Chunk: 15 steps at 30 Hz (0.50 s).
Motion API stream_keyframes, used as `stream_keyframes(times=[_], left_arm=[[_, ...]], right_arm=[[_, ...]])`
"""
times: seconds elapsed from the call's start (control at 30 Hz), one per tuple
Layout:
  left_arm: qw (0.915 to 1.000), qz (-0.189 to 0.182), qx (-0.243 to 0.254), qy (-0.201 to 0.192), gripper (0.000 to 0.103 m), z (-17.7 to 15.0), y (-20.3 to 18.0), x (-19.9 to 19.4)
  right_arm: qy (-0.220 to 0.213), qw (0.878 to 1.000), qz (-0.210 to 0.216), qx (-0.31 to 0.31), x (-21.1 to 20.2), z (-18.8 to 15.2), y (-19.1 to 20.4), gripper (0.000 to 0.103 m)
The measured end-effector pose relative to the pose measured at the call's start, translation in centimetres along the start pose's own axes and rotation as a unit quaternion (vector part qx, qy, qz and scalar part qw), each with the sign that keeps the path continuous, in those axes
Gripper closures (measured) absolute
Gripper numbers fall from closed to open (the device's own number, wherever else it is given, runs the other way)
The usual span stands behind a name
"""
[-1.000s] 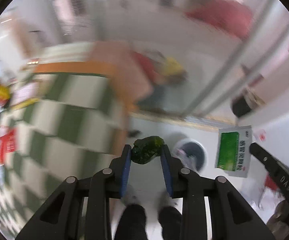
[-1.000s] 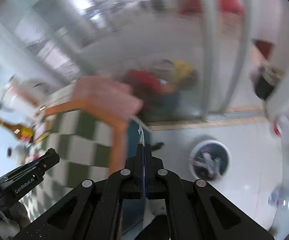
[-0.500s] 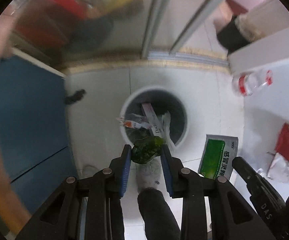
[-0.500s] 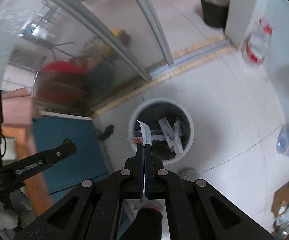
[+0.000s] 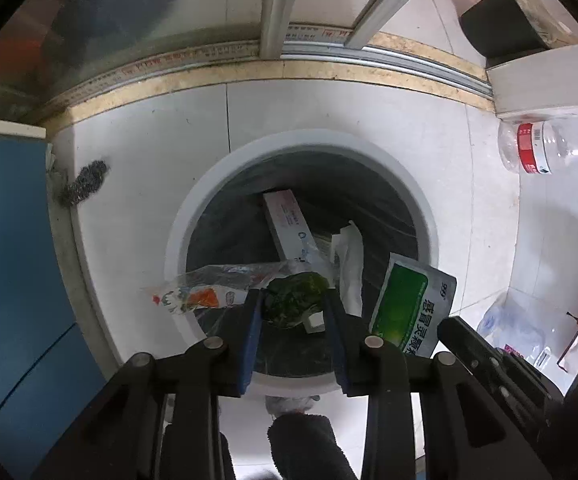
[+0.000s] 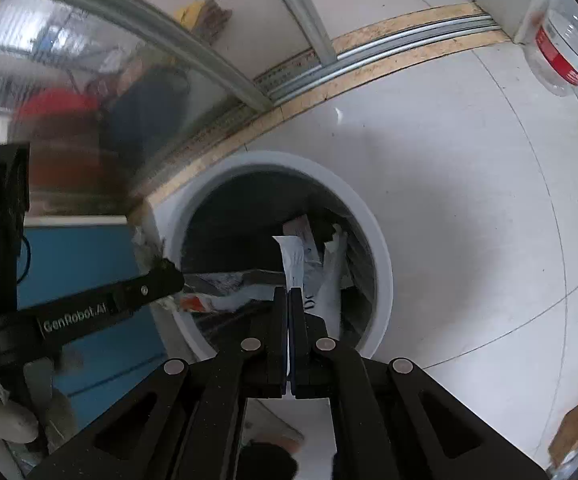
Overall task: Collect trash
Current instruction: 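Carry the wrapper and scrap to the bin and release them inside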
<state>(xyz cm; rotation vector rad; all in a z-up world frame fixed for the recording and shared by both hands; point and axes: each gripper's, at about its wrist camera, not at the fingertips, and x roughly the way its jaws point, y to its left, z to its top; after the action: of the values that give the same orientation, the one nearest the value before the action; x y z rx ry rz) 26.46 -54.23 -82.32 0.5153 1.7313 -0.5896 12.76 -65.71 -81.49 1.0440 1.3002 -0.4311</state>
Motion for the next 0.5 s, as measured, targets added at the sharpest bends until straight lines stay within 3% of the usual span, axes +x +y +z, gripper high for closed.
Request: stream_keyframes(times=[0.07,0.1,0.13,0.17,0.2,0.3,0.4,0.5], left_arm=[[1.0000,0.000,0.002,-0.008,0.048,-0.2,0.0,-0.1],[0.9998,0.007,0.007,-0.018,0.021,-0.5,-0.1,-0.5],[0.9996,0.012,0.011,-0.024,0.011,-0.5,-0.1,-0.5],[0.9992,0.018,0.016,-0.032,0.005,-0.8,-0.1,-1.0],[0.9991,0.022,0.017,-0.033,0.005,-1.1,-0.1,-1.4],[0.9983,0.034,0.019,-0.043,0.005,-2.0,0.2,-2.8],[0.9964,0.048,0.021,-0.066,0.005,-3.5,0.3,-5.7],[0.9945,0.055,0.021,-0.087,0.005,-5.1,0.5,-9.1]], right_arm=[[0.005,1.000,-0.013,-0.007,0.1,-0.2,0.0,0.099],[0.004,1.000,-0.022,-0.012,0.0,-0.3,0.1,0.089],[0.002,0.999,-0.034,-0.015,-0.3,-0.5,-0.1,0.071],[0.001,0.999,-0.040,-0.014,-0.7,-0.7,-0.2,0.061],[0.001,0.999,-0.041,-0.014,-0.9,-0.9,-0.2,0.045],[-0.006,0.998,-0.060,-0.028,-2.6,-1.4,0.2,0.030],[-0.009,0.997,-0.076,-0.032,-4.8,-2.2,1.0,0.002],[-0.021,0.993,-0.107,-0.046,-8.0,-3.3,2.2,0.000]])
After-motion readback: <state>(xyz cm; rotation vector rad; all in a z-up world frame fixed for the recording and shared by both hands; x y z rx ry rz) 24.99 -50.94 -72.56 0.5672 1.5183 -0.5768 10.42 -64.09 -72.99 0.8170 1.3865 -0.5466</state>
